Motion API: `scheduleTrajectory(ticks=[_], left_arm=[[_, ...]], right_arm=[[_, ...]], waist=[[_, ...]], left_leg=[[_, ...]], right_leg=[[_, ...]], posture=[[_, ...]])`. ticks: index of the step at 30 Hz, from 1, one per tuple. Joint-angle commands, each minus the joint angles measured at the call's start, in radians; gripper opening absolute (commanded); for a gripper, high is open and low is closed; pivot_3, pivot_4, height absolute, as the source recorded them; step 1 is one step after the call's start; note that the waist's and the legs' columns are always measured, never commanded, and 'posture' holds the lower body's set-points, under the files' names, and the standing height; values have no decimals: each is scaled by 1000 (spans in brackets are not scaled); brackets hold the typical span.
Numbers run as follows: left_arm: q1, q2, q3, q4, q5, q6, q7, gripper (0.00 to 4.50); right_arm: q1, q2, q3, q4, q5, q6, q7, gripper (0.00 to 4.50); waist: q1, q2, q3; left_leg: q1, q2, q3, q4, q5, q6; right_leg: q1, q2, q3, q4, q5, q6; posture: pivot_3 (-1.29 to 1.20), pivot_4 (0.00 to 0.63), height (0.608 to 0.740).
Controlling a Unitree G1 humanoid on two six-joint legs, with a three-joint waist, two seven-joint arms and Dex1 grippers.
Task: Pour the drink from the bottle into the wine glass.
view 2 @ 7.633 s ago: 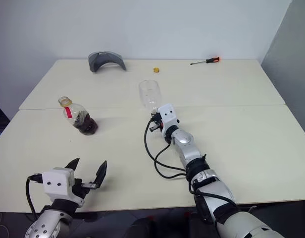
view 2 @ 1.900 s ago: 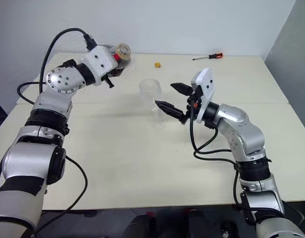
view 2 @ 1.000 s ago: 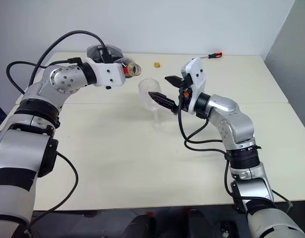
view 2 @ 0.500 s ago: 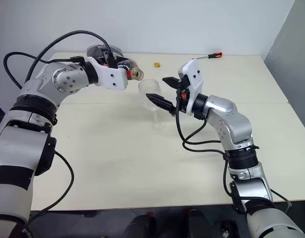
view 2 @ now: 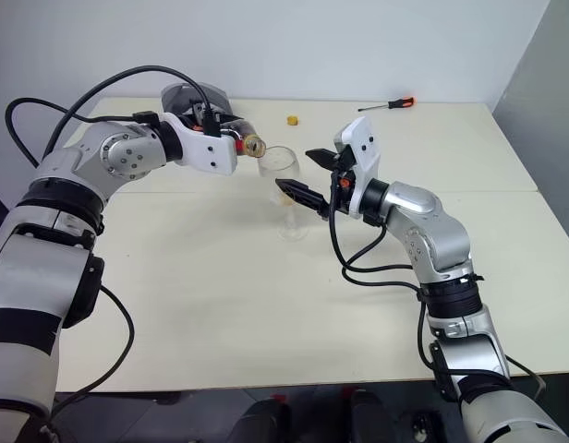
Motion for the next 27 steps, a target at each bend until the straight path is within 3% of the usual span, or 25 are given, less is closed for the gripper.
scheduleTrajectory(ticks=[1, 27], left_arm=[[-55, 16, 5, -10, -4, -3, 27, 1004], [-109, -7, -51, 22, 54, 21, 80, 1004]], right_arm=[[-10, -6, -6, -47, -1, -10, 7, 4500], [-7, -1, -9, -46, -3, -8, -7, 4500]], waist=[[0, 0, 0], [-1, 0, 0]], left_leg=[[0, 0, 0, 0, 0, 0], [0, 0, 1, 0, 0, 0]], right_leg=[[0, 0, 0, 0, 0, 0], [-1, 0, 0, 2, 0, 0]], posture=[[0, 150, 740], [0, 150, 740]])
